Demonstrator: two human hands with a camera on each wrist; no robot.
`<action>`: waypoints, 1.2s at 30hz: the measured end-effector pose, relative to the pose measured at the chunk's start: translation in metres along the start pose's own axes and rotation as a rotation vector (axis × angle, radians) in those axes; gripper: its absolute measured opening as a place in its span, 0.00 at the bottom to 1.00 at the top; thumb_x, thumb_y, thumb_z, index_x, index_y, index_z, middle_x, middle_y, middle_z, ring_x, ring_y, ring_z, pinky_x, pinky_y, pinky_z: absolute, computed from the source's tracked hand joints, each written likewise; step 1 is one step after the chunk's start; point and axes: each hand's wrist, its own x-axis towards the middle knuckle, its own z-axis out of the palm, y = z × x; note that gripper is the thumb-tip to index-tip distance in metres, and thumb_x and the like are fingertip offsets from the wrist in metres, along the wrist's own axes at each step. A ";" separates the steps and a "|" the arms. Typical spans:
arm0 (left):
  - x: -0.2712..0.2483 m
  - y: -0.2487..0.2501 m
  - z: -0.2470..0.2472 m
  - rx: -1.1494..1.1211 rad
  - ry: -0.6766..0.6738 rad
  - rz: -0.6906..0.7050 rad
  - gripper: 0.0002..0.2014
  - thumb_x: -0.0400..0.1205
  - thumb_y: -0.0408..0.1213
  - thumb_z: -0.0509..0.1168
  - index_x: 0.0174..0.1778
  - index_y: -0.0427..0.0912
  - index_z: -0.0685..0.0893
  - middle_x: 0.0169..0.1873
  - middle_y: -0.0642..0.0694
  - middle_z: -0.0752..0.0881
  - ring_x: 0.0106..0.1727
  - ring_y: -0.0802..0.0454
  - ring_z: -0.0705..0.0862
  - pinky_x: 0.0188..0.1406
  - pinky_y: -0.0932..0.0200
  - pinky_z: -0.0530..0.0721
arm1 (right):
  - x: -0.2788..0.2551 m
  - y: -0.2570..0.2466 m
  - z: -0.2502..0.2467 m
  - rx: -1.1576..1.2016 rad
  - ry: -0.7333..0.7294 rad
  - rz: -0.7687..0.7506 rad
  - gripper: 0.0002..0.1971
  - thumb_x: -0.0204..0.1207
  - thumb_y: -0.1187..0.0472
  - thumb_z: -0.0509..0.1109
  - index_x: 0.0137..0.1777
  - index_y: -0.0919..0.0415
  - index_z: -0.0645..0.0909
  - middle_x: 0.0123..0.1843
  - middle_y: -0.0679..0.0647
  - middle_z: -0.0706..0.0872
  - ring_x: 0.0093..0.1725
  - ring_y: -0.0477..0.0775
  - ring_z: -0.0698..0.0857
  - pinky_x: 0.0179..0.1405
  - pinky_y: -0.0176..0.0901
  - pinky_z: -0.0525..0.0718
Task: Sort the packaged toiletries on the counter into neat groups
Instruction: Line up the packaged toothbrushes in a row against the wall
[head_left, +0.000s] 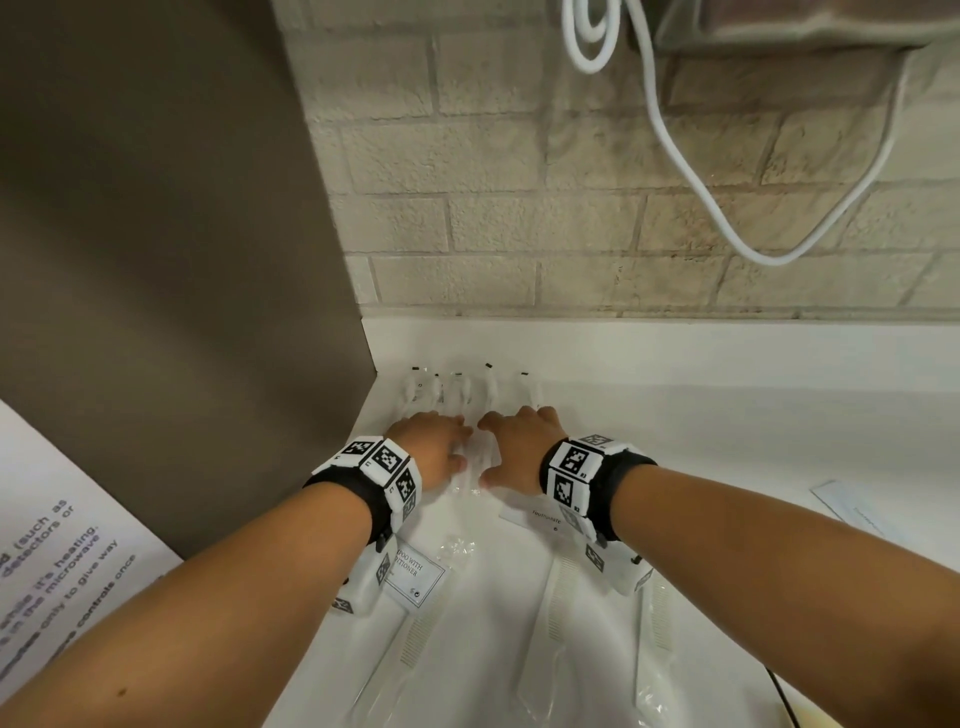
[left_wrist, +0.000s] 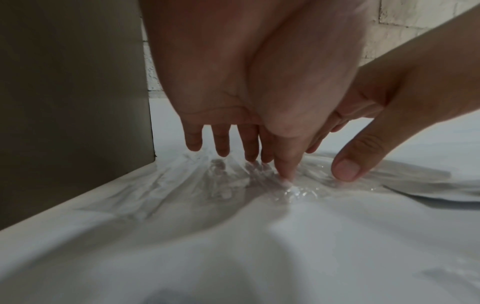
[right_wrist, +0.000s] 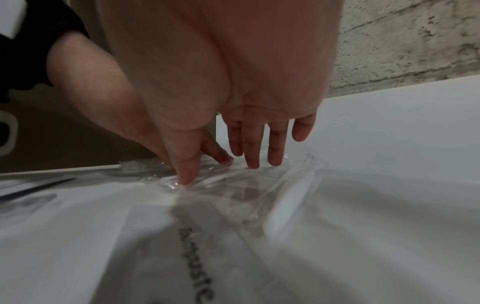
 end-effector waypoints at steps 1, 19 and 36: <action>0.000 0.000 0.000 -0.004 -0.001 -0.002 0.27 0.85 0.46 0.58 0.82 0.52 0.64 0.83 0.53 0.61 0.83 0.46 0.61 0.81 0.47 0.61 | 0.000 0.000 0.000 0.006 -0.001 0.004 0.34 0.72 0.43 0.68 0.76 0.53 0.65 0.64 0.53 0.84 0.69 0.58 0.74 0.70 0.52 0.63; -0.005 0.021 0.001 -0.010 0.022 0.070 0.28 0.84 0.48 0.59 0.82 0.55 0.62 0.84 0.55 0.59 0.86 0.48 0.53 0.83 0.47 0.53 | -0.029 0.056 -0.019 0.028 -0.175 0.037 0.31 0.79 0.52 0.68 0.81 0.48 0.64 0.82 0.49 0.66 0.80 0.55 0.65 0.80 0.53 0.65; -0.005 0.022 0.000 -0.047 0.054 0.058 0.29 0.83 0.49 0.60 0.82 0.55 0.63 0.82 0.56 0.64 0.83 0.50 0.61 0.82 0.50 0.60 | -0.014 0.034 -0.003 0.127 -0.099 0.046 0.34 0.76 0.48 0.68 0.82 0.50 0.62 0.83 0.48 0.64 0.80 0.56 0.66 0.78 0.54 0.68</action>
